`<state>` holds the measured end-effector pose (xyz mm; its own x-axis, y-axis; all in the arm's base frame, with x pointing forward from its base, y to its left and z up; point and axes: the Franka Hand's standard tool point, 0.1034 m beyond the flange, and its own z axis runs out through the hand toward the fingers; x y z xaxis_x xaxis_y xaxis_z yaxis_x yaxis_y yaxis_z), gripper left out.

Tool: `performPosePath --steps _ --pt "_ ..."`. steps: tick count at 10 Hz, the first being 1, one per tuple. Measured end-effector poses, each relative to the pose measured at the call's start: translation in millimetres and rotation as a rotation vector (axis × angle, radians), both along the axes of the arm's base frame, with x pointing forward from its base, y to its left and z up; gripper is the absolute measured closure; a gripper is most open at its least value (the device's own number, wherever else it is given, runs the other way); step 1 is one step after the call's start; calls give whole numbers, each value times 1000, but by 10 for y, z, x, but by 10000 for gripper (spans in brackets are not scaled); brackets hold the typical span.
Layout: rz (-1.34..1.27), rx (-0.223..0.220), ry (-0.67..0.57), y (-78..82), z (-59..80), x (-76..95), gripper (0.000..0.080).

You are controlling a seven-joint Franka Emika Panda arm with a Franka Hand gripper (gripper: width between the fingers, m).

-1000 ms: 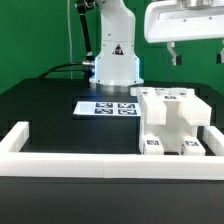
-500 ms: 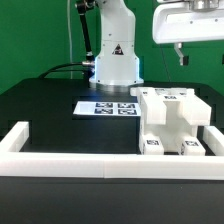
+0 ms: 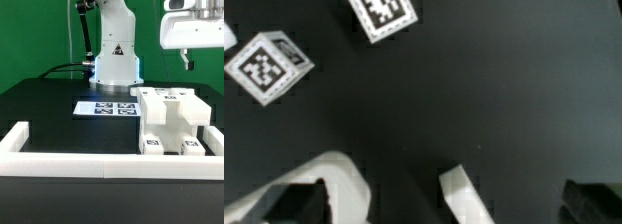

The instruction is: Assemble chair

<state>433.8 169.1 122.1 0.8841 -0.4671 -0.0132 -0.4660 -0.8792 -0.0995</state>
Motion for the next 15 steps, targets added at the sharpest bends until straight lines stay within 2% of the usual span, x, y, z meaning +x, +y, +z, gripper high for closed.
performPosePath --steps 2,6,8,11,15 --pt "-7 -9 -1 1 -98 -31 151" --pt "-29 -7 -3 26 -100 -35 151" --pt "19 -10 -9 172 -169 -192 151" --pt "61 -26 -8 290 -302 -278 151" --pt "110 -31 -13 289 -320 -276 151"
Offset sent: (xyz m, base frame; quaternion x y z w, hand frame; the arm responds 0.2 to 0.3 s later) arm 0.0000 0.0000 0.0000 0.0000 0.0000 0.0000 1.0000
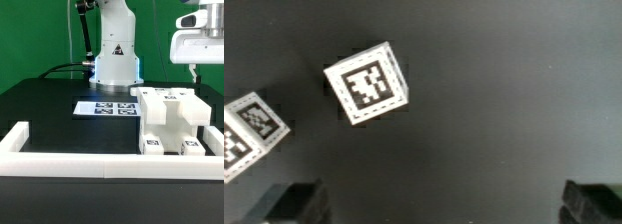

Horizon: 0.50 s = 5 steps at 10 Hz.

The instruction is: Assemble chair

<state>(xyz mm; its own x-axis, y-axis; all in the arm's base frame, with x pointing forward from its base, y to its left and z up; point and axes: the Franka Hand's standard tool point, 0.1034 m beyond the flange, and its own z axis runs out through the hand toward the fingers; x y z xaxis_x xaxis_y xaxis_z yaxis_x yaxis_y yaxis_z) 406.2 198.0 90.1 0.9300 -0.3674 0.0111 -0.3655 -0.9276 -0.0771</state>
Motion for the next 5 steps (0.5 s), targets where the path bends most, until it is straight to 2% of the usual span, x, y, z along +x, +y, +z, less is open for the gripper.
performPosePath --steps 3,5 --pt "192 -15 -13 -32 -125 -15 151" --pt "199 -14 -18 -53 -143 -9 151"
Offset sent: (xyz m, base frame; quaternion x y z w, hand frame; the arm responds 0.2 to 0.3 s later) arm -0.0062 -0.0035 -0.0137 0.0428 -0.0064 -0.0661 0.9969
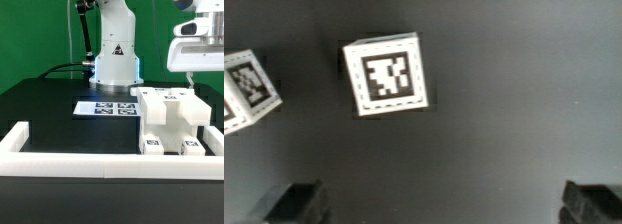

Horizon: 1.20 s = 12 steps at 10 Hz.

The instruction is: Assemble chair

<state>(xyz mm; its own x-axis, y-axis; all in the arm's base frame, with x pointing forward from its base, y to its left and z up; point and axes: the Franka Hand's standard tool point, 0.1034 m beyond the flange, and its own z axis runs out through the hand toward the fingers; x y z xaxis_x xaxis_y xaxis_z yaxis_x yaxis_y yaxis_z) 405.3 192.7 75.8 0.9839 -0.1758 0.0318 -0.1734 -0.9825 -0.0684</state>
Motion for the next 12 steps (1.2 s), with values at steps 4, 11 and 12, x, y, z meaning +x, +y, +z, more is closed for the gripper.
performPosePath --steps 4,11,12 --pt "8 -6 -8 -3 -74 -42 151" --pt "29 -40 -3 -73 -419 -134 151" --pt "29 -45 3 -73 -467 -150 151"
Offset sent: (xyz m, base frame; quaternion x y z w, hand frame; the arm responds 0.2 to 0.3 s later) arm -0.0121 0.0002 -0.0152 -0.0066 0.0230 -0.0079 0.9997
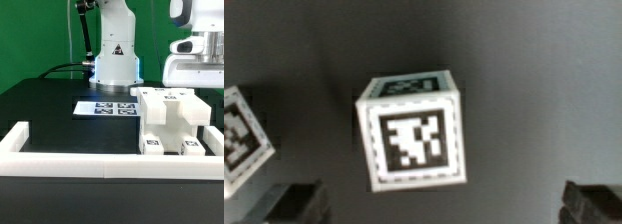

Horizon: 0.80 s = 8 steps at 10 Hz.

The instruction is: Assemble chair

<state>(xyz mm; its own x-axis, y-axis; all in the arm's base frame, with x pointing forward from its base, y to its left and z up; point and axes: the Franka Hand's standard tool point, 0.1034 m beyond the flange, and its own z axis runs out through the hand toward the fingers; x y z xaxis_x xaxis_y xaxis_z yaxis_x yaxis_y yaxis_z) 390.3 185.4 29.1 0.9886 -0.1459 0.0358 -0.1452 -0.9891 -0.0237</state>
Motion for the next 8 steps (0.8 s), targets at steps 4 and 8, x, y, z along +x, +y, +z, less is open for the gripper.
performPosePath --steps 4,8 --pt "6 -18 22 -50 -147 -81 151" --pt "10 -22 31 -49 -185 -116 372"
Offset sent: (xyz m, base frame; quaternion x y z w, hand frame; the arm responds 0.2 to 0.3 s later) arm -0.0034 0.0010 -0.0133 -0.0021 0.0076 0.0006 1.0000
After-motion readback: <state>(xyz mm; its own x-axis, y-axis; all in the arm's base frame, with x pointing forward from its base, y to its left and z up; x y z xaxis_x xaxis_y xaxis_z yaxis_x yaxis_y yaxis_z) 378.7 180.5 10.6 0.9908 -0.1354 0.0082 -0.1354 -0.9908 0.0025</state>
